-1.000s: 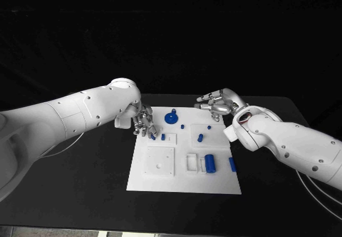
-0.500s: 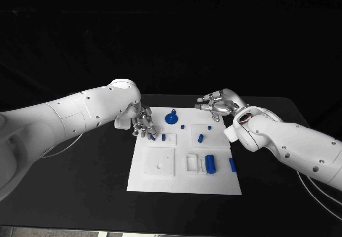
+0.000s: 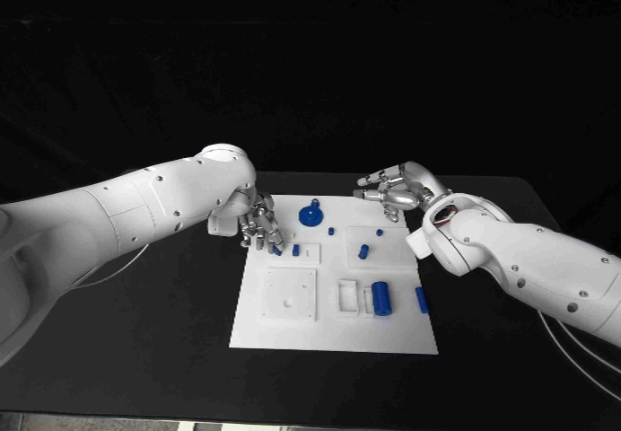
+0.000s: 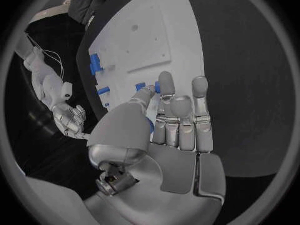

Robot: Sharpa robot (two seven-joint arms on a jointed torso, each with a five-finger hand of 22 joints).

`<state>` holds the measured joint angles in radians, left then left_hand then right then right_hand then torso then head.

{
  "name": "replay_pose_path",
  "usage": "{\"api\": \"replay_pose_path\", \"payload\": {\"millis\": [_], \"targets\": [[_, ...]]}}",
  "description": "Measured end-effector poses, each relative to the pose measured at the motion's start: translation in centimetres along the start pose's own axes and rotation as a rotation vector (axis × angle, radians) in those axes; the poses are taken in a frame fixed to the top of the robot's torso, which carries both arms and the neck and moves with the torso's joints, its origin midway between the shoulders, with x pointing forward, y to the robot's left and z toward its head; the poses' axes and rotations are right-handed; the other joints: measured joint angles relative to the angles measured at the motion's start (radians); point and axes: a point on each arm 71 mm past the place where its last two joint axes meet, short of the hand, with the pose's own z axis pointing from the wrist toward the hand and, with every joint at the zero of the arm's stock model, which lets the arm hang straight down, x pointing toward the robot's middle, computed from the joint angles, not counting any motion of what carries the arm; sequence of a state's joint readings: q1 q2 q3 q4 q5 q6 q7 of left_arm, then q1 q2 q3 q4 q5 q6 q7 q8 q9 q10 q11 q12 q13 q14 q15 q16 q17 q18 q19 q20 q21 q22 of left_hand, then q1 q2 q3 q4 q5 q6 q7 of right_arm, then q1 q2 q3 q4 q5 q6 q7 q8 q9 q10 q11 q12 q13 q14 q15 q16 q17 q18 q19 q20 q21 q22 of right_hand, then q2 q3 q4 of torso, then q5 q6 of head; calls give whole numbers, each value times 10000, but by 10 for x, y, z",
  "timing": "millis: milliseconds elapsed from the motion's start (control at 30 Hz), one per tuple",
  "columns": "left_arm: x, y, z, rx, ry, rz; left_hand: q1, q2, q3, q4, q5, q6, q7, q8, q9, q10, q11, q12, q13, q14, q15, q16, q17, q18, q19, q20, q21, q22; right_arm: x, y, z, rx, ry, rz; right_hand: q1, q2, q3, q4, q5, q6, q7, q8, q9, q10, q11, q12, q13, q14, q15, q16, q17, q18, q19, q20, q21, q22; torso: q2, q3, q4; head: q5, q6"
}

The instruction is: Assemble the parts on the task board

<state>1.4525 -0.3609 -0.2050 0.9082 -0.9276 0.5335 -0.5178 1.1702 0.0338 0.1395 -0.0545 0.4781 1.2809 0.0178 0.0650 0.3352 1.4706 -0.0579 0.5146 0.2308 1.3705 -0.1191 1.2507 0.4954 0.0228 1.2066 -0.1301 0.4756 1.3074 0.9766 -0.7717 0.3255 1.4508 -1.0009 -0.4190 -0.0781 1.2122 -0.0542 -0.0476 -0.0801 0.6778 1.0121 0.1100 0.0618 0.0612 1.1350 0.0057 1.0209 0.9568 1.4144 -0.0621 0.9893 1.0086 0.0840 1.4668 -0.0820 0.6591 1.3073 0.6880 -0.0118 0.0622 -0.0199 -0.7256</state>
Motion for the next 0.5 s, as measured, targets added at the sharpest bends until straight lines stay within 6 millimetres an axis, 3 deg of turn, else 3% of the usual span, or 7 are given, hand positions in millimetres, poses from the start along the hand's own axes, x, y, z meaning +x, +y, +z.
{"api": "replay_pose_path", "payload": {"millis": [200, 500], "targets": [[0, 0, 0, -16, 11, -74, 24, -25, 231, 61, -576, 1, -1, -2, -47, 0, 0, -1, 27, 0, 1, -40, 10, 0, 178, -40, -324, 0, 0, 0, 0, 1, -1, 0, 0, 0, 0, 0, 0, 0, 0, 0, 0, 1, 1, 0, 0, 0, 0, 0, 0, 0, 0, 0, 0, 0, 0, 4, -2, -12, 4], [0, 0, 0, -25, 46, -132, 235, -254, 262, 86, -805, -29, -91, 0, -571, -1, 1, -3, 36, 15, 16, -40, 18, 0, 248, -39, -566, -1, -1, -1, 0, 11, -10, -7, 0, 0, 0, 0, 0, -15, -15, 0, 0, -22, -22, 0, 0, 0, 0, 0, 0, 0, 0, 0, 0, 0, 4, 5, -4, -34, 5]]}}
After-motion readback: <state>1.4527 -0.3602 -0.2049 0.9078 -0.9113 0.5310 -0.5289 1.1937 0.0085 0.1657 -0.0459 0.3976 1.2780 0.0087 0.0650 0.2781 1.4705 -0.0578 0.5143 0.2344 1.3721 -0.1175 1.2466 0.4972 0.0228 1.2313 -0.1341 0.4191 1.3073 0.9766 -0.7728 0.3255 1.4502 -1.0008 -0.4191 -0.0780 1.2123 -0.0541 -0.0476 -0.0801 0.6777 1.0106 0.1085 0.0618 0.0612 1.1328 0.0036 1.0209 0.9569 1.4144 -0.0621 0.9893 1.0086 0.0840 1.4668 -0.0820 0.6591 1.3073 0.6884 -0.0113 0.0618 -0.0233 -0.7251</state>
